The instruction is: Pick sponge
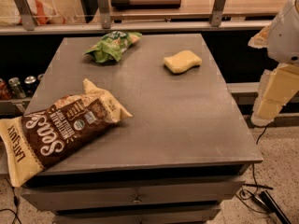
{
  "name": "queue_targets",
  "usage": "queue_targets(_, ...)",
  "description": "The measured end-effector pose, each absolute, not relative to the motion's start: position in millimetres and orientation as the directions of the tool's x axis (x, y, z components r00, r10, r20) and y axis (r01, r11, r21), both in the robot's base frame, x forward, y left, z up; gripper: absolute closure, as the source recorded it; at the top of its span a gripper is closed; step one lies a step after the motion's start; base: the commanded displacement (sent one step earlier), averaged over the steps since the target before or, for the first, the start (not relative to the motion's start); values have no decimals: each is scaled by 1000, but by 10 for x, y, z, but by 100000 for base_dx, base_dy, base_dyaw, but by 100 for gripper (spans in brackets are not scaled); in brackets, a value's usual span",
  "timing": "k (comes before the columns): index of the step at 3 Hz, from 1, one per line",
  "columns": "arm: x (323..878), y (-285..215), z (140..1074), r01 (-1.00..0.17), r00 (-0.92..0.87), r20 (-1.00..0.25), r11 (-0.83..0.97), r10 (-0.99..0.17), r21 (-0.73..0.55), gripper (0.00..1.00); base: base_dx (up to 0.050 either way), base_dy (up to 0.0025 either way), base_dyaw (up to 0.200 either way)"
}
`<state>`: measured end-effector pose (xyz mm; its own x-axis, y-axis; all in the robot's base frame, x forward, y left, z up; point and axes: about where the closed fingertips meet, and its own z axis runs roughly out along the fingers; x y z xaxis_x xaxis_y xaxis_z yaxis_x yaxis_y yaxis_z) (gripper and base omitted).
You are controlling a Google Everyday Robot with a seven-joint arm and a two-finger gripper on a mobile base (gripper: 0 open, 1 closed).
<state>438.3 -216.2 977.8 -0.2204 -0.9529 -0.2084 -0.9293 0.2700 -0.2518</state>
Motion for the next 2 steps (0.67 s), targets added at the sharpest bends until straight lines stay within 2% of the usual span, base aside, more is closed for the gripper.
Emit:
queue_targets(1,4478,-2155,9785,-924,-214,-208,267,-954,-273,0,0,0,0)
queue_targets(2,4843,-2111,9724,-938,-153,-187,202,-970,-280,0,0,0,0)
